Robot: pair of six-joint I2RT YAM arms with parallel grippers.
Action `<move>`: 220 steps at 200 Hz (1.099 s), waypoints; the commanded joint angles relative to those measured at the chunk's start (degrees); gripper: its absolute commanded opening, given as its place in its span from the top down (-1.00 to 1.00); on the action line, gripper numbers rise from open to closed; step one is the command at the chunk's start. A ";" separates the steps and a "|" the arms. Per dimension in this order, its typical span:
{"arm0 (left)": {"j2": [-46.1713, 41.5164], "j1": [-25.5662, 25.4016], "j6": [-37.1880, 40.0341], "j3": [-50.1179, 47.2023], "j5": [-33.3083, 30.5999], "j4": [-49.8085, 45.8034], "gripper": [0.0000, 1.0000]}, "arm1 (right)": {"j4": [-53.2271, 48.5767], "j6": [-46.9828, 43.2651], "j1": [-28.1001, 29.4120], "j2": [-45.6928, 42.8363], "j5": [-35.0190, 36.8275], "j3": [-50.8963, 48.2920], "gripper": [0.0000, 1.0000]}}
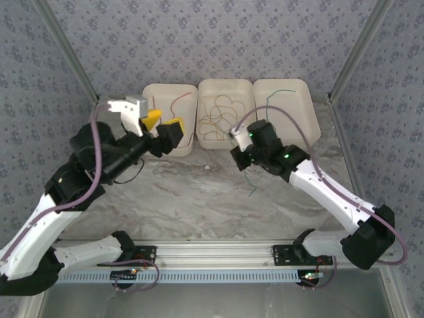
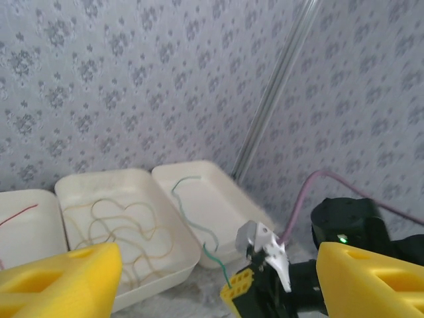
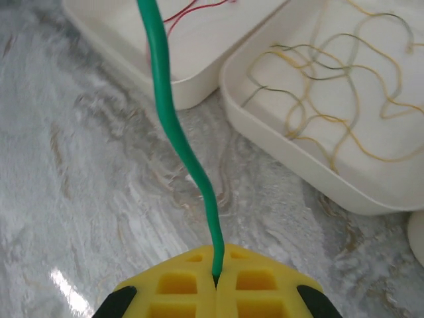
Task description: Untangle the cables
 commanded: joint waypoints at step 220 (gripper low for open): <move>8.89 -4.92 -3.70 -6.10 0.75 -4.66 -0.52 | -17.13 23.46 -37.25 64.80 -0.71 70.05 1.00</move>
